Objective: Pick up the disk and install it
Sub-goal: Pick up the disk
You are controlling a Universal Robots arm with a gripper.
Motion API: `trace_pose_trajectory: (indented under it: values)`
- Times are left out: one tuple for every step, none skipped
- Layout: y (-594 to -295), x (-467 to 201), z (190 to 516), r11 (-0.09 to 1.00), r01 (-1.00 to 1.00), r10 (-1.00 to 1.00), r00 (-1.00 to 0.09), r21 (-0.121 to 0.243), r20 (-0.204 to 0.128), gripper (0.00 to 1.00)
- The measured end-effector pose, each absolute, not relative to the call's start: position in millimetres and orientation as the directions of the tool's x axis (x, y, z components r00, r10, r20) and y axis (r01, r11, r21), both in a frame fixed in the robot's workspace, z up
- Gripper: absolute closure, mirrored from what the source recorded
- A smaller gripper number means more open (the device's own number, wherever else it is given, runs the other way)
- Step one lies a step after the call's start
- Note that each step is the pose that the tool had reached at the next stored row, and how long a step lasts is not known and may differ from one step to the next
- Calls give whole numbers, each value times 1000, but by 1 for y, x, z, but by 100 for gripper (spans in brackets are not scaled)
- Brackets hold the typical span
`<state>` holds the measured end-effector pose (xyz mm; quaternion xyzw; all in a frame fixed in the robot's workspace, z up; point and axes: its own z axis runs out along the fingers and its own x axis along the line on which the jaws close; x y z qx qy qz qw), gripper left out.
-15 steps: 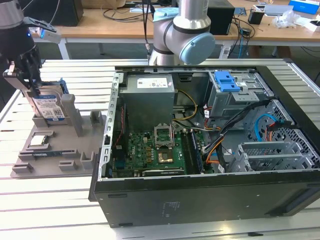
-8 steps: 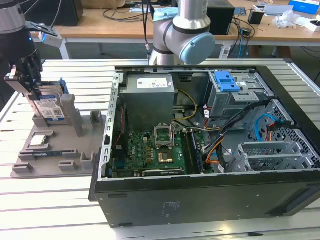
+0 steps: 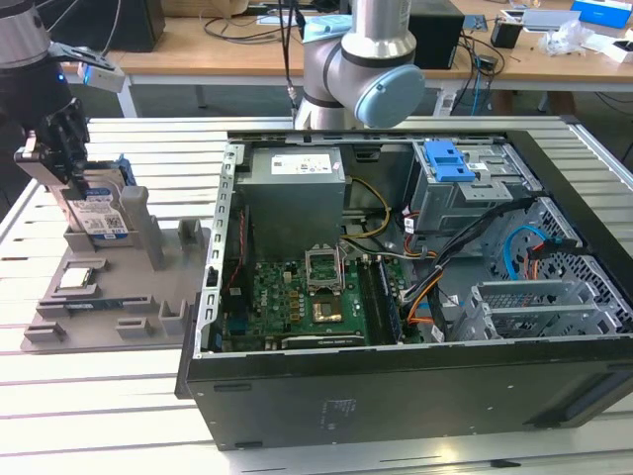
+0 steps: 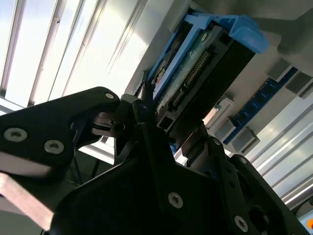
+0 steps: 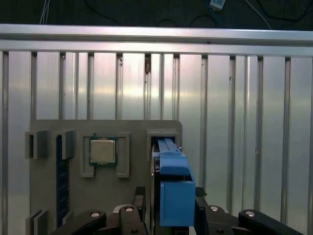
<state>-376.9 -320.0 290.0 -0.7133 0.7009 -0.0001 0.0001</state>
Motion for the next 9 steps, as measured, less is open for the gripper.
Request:
trace_pose_trajectory:
  values:
    - [-320,-378,290,-17,-1000,-1000,17,-1,0,52]
    - [-320,-381,290,-17,-1000,-1000,17,-1,1,52]
    - [-320,-383,290,-17,-1000,-1000,17,-1,1,52]
    - [-320,-385,290,-17,-1000,-1000,17,-1,2,52]
    - [-320,-385,290,-18,-1000,-1000,17,-1,2,52]
    - [-320,-385,290,-18,-1000,-1000,18,-1,2,52]
    - [-320,-385,290,-18,-1000,-1000,18,-1,2,52]
    - [-320,-385,290,-17,-1000,-1000,17,-1,2,52]
    - [-320,-385,290,-18,-1000,-1000,18,-1,2,52]
